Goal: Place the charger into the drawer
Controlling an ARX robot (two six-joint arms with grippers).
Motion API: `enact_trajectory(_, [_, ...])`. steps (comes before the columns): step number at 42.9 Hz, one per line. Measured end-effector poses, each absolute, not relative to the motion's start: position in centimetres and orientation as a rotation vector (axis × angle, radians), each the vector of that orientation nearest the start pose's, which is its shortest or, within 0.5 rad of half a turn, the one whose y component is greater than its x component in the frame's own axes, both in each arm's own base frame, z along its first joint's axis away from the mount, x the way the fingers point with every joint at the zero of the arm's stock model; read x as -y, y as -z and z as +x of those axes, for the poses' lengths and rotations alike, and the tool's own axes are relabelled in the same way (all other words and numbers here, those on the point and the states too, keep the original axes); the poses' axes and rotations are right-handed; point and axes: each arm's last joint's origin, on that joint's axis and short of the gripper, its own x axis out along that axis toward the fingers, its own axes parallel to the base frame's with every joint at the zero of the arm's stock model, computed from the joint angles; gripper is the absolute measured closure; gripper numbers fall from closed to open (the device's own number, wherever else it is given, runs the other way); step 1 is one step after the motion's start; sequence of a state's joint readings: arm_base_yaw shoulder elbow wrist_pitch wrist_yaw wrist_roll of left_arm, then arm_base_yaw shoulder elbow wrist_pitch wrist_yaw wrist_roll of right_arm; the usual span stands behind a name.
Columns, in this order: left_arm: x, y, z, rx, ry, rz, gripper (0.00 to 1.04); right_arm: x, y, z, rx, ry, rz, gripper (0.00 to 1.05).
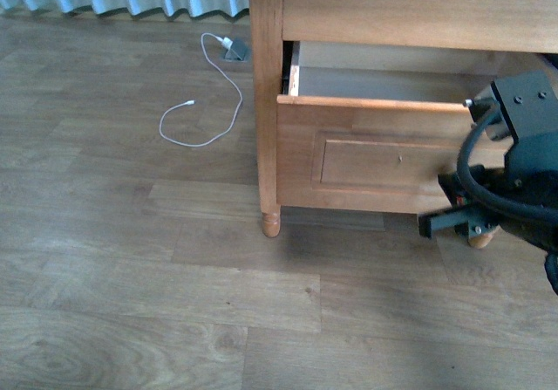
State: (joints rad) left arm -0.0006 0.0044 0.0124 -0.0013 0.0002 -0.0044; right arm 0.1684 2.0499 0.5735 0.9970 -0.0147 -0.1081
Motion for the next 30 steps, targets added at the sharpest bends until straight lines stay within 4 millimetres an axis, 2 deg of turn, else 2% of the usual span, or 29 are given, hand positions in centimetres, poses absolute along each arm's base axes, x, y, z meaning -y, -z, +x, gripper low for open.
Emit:
enact_trajectory(16, [0.0, -16.7, 9.7, 0.007, 0.001, -0.004, 0.06, -3.7, -5.6, 25.3, -0.512, -0.279, -0.128, 0.84])
enact_trajectory(30, [0.0, -16.7, 9.7, 0.007, 0.001, -0.004, 0.06, -3.3, -5.4, 23.2, -0.514, -0.304, -0.122, 0.84])
